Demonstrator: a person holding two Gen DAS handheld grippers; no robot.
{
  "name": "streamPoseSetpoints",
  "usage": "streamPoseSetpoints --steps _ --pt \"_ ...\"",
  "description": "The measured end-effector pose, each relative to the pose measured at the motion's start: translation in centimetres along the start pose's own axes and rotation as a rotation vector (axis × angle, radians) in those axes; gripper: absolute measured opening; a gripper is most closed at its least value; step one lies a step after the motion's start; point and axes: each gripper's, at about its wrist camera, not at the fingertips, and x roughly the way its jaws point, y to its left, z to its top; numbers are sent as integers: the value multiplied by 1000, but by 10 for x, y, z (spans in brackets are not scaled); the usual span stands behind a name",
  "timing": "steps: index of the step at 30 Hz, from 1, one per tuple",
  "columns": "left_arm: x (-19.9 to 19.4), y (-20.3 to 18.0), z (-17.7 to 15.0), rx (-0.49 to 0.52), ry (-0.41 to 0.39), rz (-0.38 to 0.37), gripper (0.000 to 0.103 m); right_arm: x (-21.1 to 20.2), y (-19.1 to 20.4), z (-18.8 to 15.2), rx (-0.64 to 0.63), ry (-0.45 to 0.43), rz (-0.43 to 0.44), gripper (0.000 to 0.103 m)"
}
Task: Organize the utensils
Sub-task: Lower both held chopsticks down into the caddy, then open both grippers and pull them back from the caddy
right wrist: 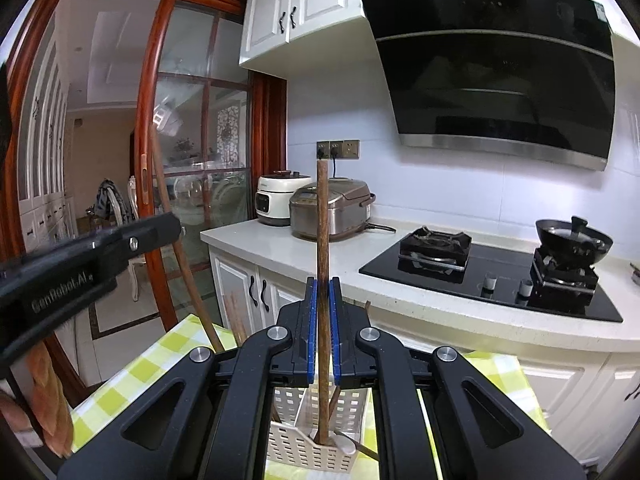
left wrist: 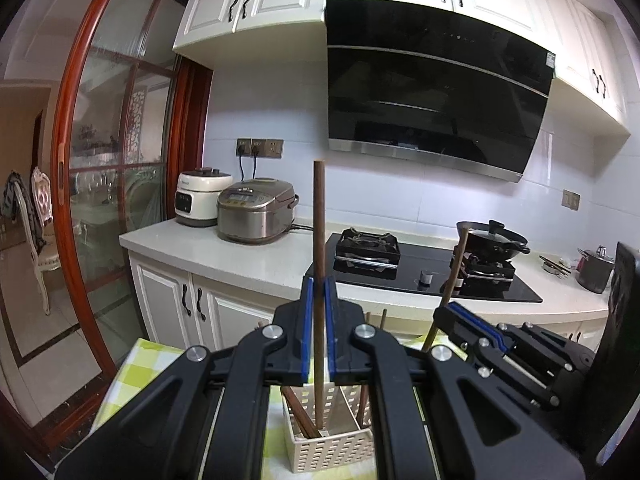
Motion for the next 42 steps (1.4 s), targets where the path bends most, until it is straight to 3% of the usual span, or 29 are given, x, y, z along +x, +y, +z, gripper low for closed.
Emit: streamPoseSetpoints --steps 9,15,20,26,28,30,31,34,36,38,42 --pt "34 5 -29 -8 90 -37 6 32 3 -16 4 71 6 7" --pt "49 14 -54 -25 161 -25 6 54 13 -35 -5 163 2 7" --pt "49 21 -65 -29 187 -12 9 56 16 -41 7 186 -3 8" --pt "31 28 -64 -52 161 10 30 35 13 -28 10 146 -14 8" --pt "21 31 -61 -66 143 22 44 23 11 -23 9 123 -15 8" --pt "6 33 -59 -87 102 49 69 9 10 -19 5 101 -12 11" --pt "-2 33 -57 -92 78 64 73 3 10 -18 3 93 -11 12" --pt "-23 29 -53 -83 29 99 90 -23 7 -18 -1 53 -11 29" --pt "-39 25 -50 -70 -5 118 98 -40 5 -18 4 25 -9 48" --pt "-55 18 -47 -49 -37 133 98 -60 -1 -20 17 -4 0 54" --pt "-84 1 -49 8 -78 187 98 -96 -10 -28 31 -65 1 78"
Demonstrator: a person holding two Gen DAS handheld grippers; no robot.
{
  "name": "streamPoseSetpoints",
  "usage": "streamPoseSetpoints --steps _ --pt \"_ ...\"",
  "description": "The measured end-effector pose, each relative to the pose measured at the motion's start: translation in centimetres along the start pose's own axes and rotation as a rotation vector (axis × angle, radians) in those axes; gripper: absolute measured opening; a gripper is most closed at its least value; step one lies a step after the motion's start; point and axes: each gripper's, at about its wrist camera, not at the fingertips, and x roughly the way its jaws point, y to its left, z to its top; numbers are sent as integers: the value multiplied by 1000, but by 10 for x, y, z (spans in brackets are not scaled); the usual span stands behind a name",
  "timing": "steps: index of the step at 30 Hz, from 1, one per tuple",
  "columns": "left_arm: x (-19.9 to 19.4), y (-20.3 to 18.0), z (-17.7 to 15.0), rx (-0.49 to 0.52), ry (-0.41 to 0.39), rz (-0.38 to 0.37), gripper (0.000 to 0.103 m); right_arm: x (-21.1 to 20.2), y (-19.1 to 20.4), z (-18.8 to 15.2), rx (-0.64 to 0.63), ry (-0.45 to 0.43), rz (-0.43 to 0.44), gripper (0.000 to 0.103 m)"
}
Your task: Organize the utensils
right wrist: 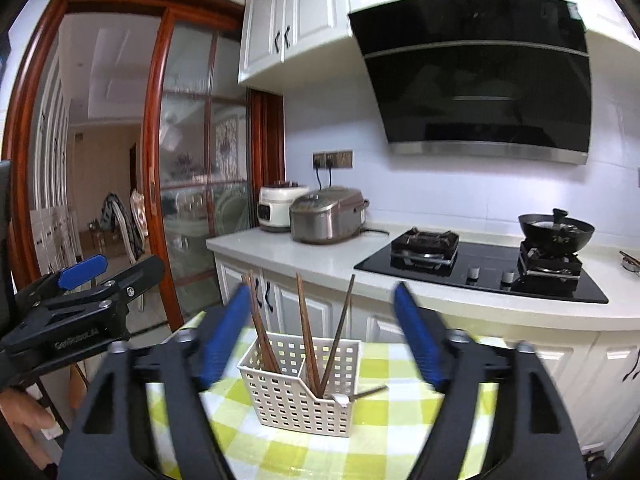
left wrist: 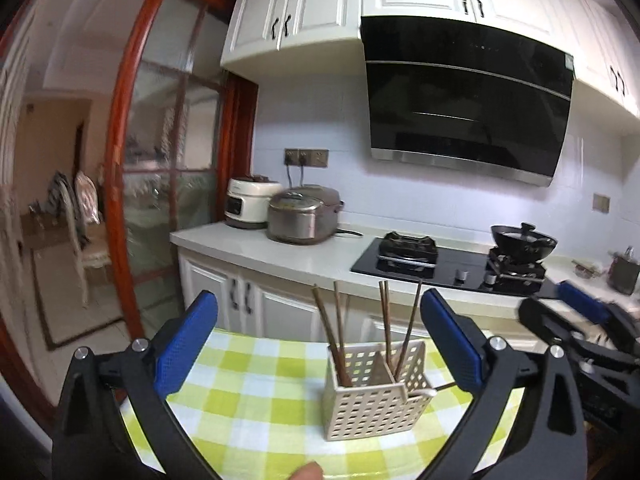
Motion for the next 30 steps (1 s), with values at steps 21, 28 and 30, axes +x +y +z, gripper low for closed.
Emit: streamPoseSetpoints --steps 21,28,30 --pt "-43 -26 -91 28 51 -37 98 -23 -28 -88 52 140 -18 85" --pt "-30 -21 -103 18 75 -22 98 -9 -24 -101 56 180 -20 85" --pt "-29 -19 -105 15 73 -10 98 -8 -23 -102 65 175 -22 85"
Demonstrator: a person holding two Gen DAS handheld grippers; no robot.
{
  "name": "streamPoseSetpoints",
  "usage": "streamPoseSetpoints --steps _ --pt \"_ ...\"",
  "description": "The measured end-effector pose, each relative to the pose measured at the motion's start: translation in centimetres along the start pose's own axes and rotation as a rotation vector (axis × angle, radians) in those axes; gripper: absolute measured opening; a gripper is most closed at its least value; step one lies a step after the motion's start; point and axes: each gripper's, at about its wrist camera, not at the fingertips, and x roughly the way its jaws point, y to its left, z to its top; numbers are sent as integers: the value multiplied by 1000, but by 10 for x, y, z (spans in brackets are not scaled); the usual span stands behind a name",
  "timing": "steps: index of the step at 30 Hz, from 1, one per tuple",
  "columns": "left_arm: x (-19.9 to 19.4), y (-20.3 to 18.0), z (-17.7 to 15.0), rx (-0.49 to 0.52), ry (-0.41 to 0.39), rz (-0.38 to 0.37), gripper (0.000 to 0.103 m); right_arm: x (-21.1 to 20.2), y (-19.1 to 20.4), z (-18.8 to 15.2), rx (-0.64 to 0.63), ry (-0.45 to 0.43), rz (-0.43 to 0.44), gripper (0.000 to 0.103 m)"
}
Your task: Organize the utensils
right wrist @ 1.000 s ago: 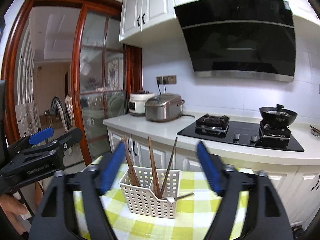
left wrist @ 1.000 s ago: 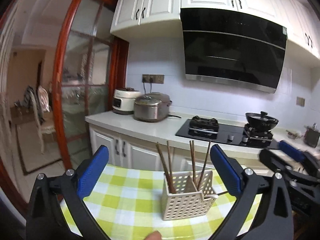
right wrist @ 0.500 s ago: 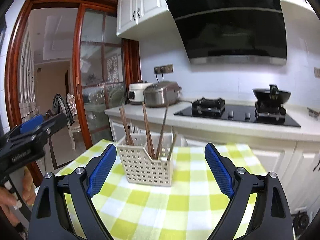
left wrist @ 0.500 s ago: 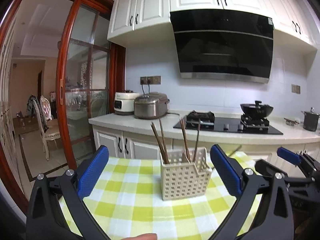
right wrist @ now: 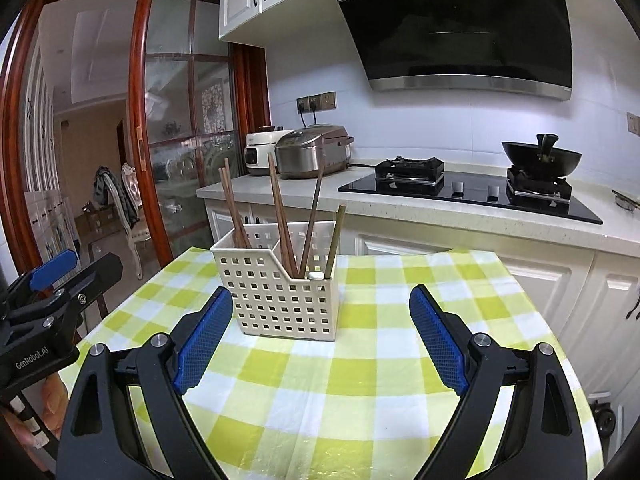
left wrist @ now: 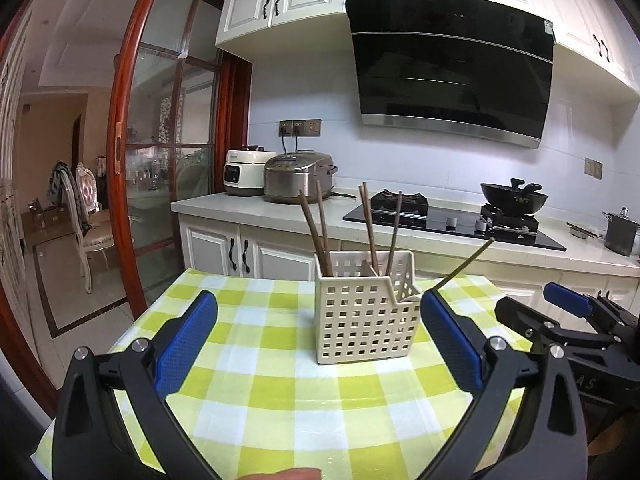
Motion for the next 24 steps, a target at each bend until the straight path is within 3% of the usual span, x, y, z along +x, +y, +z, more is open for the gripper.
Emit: streamPoseSetpoints --steps 6,12,24 --pt "3 4 -2 11 4 49 98 5 6 0 -10 7 1 85" --pt "8 0 -6 29 31 48 98 13 7 -4 -22 42 -9 85" --pt "4 -7 -4 41 3 36 98 11 1 -2 -14 25 -26 85"
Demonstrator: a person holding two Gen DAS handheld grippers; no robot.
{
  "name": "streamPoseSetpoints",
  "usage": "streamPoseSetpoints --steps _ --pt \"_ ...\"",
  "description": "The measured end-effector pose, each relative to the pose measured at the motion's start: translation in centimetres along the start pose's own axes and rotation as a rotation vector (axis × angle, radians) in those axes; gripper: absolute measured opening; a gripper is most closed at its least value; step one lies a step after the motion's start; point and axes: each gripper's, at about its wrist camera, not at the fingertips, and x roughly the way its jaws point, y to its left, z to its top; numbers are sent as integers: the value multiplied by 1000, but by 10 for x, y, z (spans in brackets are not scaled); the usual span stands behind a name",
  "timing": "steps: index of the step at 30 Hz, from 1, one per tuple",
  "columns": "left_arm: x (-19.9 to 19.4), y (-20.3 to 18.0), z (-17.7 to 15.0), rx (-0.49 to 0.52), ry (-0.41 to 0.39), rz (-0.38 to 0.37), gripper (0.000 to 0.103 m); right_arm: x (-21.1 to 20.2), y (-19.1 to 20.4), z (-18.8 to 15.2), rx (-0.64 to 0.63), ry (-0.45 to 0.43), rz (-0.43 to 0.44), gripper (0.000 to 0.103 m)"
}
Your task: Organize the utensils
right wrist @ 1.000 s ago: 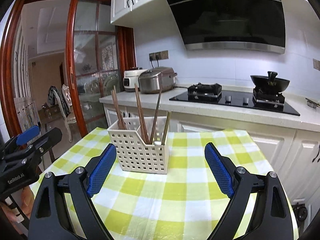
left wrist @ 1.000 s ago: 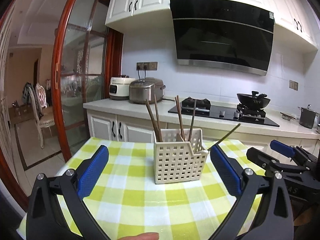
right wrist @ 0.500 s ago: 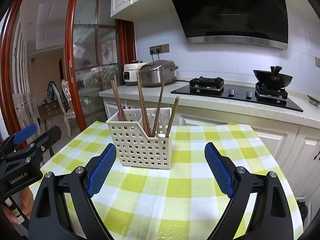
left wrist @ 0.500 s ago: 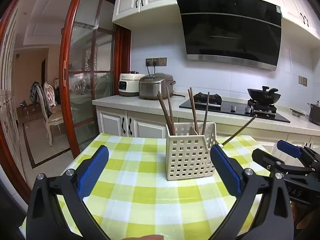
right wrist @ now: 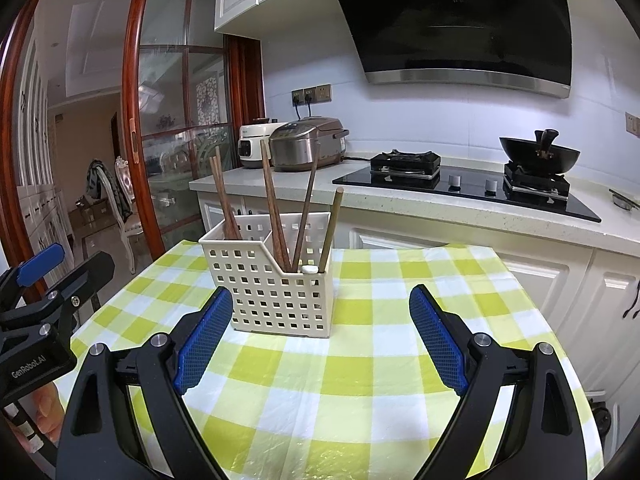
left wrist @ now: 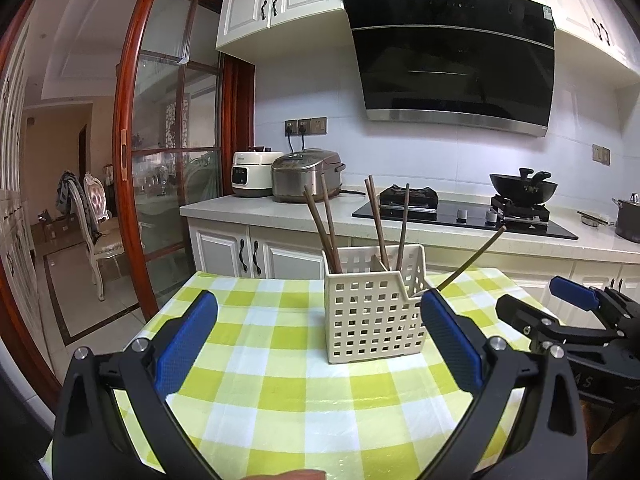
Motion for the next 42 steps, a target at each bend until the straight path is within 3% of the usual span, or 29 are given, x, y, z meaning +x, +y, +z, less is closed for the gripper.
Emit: streamPoseSetpoints --steps 42 --pt "0 6 -1 -2 9 8 98 -8 -1 4 -5 -24 26 85"
